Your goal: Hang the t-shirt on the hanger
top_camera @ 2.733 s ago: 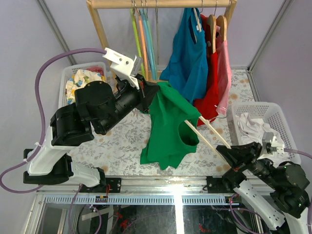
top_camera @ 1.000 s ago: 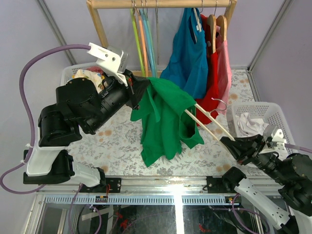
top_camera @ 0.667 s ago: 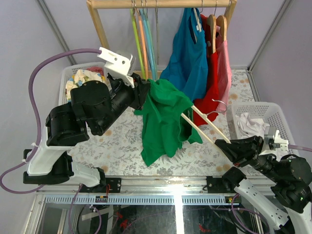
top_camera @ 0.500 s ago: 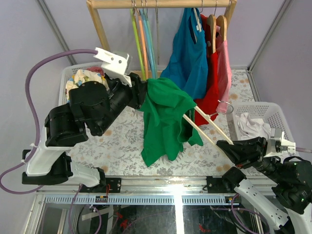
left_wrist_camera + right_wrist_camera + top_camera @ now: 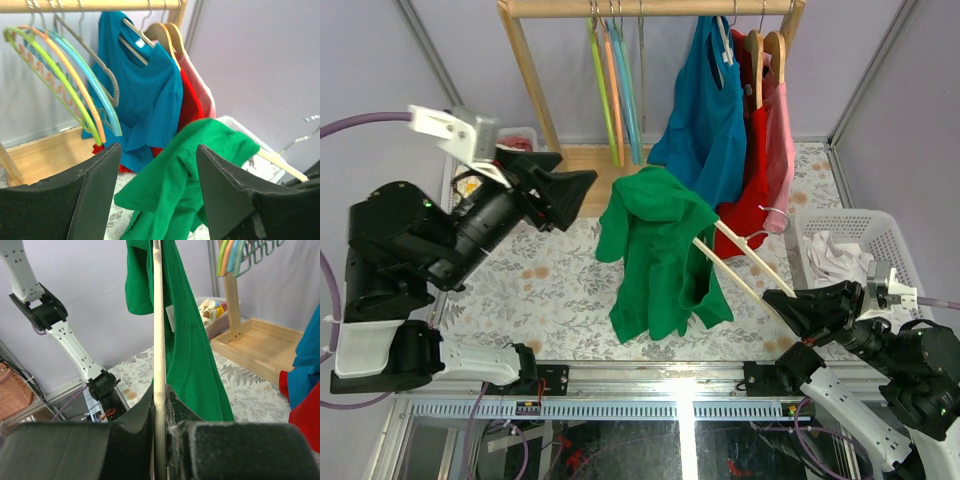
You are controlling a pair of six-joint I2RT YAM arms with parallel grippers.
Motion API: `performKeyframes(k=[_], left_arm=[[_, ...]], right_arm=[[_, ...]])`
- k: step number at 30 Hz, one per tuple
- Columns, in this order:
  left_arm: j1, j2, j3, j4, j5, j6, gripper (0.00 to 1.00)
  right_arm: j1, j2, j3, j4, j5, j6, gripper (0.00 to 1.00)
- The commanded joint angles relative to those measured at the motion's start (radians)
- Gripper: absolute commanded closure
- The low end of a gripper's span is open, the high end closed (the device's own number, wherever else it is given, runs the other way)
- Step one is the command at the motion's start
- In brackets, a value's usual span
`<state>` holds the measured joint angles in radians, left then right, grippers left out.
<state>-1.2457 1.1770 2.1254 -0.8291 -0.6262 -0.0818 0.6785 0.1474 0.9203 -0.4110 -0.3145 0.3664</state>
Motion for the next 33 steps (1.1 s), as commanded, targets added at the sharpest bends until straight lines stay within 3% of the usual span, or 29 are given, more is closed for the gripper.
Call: performKeyframes(k=[1,9,16,20,23,28,33], left_arm=[[-0.006,0.042,-0.061,0.016,0.111,0.004,0.39],[-0.057,0.055,-0.219,0.06,0.053,-0.099,0.43],[-0.239,0.103,-0.3,0.137,-0.291,-0.088,0.44],[-0.289,0.152,-0.338,0.238,-0.455,-0.024,0.42],[-0.289,0.174,-0.368,0.321,-0.508,0.028,0.4],[-0.283,0.149,-0.499,0.595,-0.519,0.168,0.37],[-0.243,0.179,-0.491,0.64,-0.505,0.185,0.38]], right_arm=[[-0.004,0.025,0.026,0.086,0.075,0.006,1.0],[-0.004,0.128,-0.028,0.222,0.139,0.076,1.0],[-0.004,0.207,-0.044,0.311,0.14,0.133,1.0],[-0.004,0.219,-0.04,0.326,0.127,0.15,1.0],[-0.004,0.219,-0.028,0.327,0.116,0.158,1.0],[-0.004,0.211,-0.016,0.32,0.097,0.163,1.0],[-0.004,0.199,-0.006,0.311,0.083,0.166,1.0]])
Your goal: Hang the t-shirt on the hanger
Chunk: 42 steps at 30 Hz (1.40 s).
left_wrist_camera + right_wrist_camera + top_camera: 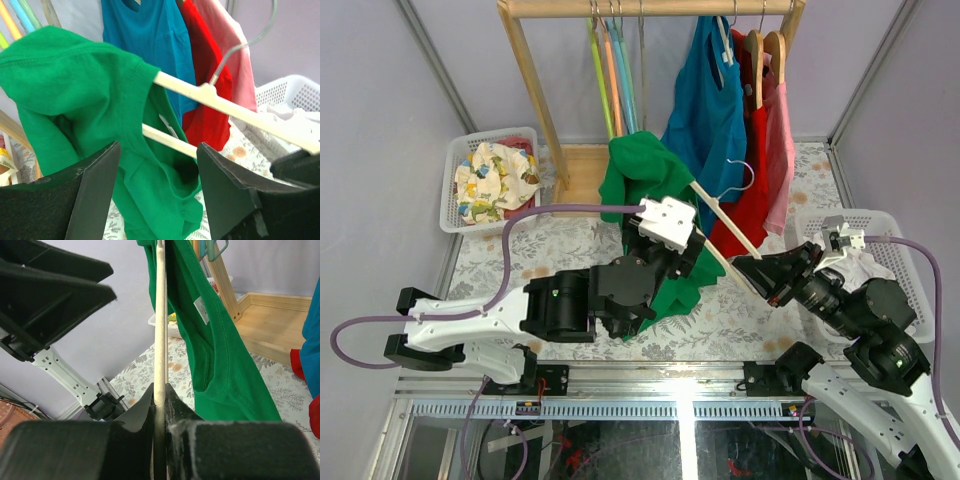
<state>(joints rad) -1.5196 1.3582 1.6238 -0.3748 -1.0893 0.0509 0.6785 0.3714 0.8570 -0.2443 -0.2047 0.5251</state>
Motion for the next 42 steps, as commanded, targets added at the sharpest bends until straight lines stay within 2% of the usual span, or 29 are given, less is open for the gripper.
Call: performKeyframes(k=[1,6,18,23,26,33,42], left_arm=[[0.042,-0.003,0.008,0.193,-0.031,0.049,0.39],[0.097,-0.005,-0.006,0.216,0.018,0.034,0.49],[0.133,0.033,0.007,0.212,0.078,0.021,0.49],[0.135,0.053,0.008,0.223,0.047,0.033,0.49],[0.138,0.052,0.0,0.242,0.039,0.036,0.6],[0.137,0.034,0.008,0.23,0.047,0.015,0.99],[0.108,0.048,0.06,0.189,0.099,-0.011,1.0]], right_arm=[[-0.004,-0.027,0.062,0.141,-0.032,0.007,1.0],[-0.004,-0.041,0.076,0.124,-0.04,0.005,1.0],[-0.004,-0.031,0.077,0.133,-0.057,-0.002,1.0],[-0.004,-0.025,0.075,0.147,-0.068,0.004,1.0],[-0.004,-0.022,0.078,0.145,-0.073,0.0,1.0],[-0.004,-0.027,0.074,0.135,-0.066,-0.005,1.0],[-0.004,-0.017,0.065,0.145,-0.065,-0.004,1.0]])
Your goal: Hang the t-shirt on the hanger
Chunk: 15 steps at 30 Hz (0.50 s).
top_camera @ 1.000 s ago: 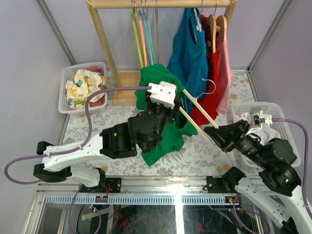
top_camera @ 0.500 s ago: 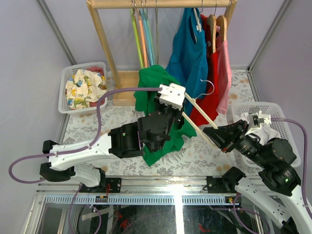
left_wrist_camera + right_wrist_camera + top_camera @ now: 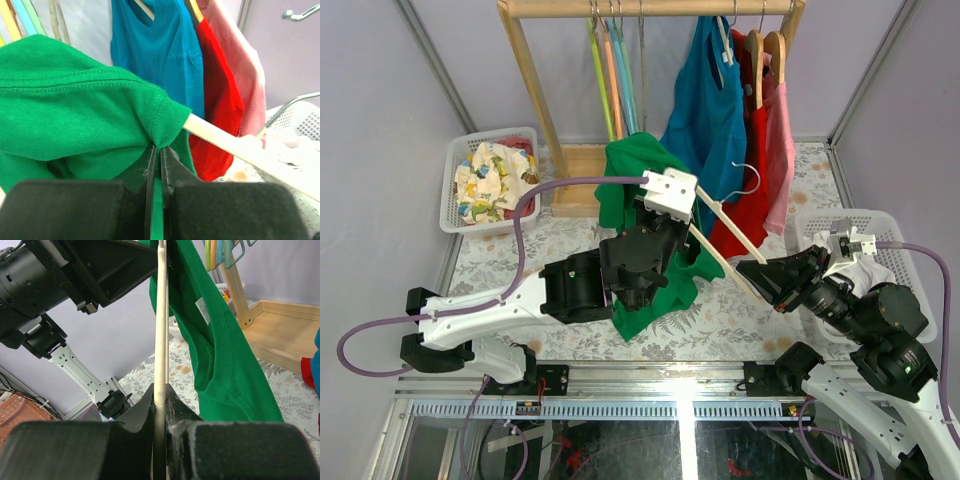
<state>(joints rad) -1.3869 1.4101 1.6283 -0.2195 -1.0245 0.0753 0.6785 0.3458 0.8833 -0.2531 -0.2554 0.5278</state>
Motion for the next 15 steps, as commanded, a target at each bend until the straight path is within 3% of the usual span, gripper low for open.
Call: performKeyframes(k=[1,8,15], left_arm=[[-0.035,0.008,0.066,0.033,0.041,-0.033,1.0],[-0.117,0.078,0.156,0.003,0.036,-0.017,1.0],[-0.13,0.084,0.151,-0.031,0.111,-0.084,1.0]], right_arm=[[-0.004,0.012,0.04,0.157,-0.014,-0.008,1.0],[-0.004,0.027,0.021,0.184,-0.011,-0.004,1.0],[-0.004,0.054,0.02,0.221,-0.027,0.007,1.0]])
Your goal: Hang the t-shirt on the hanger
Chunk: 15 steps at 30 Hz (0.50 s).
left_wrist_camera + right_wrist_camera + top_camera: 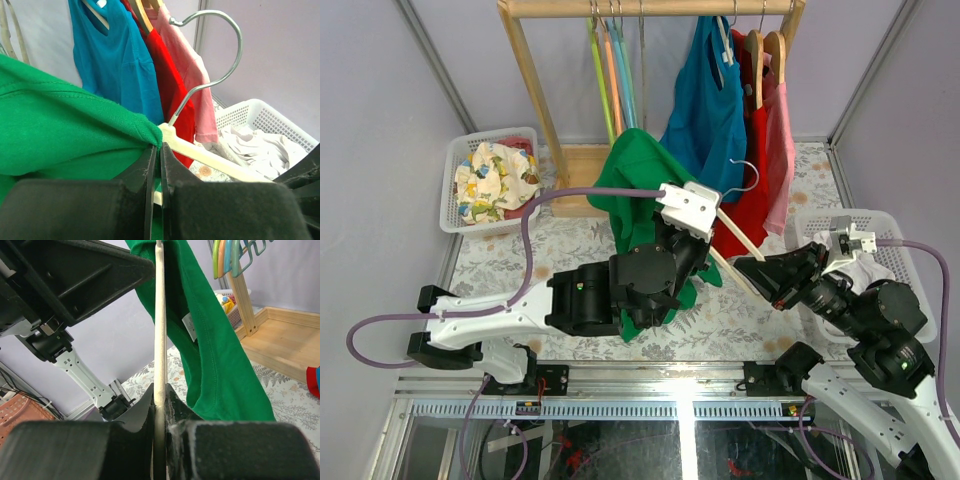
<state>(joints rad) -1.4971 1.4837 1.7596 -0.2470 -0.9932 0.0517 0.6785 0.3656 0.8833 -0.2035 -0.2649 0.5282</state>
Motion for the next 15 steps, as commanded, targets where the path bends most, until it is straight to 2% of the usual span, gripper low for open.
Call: performKeyframes(k=[1,8,10,13,15], left_arm=[[-0.021,0.015,0.024,-0.008,0.093,-0.064,1.0],[-0.02,0.057,0.103,-0.093,0.242,-0.111,0.99],[-0.019,0.061,0.153,-0.17,0.264,-0.128,0.87],[-0.021,0.031,0.216,-0.296,0.3,-0.167,0.61],[-0.023,0.001,0.245,-0.366,0.333,-0.189,0.52]], right_arm=[[-0.004,0.038,0.017,0.179,-0.022,0.01,1.0],[-0.004,0.053,-0.009,0.213,-0.03,0.021,1.0],[-0.004,0.044,-0.019,0.208,-0.028,0.02,1.0],[-0.004,0.022,-0.024,0.18,-0.027,0.015,1.0],[-0.004,0.004,-0.024,0.157,-0.03,0.012,1.0]])
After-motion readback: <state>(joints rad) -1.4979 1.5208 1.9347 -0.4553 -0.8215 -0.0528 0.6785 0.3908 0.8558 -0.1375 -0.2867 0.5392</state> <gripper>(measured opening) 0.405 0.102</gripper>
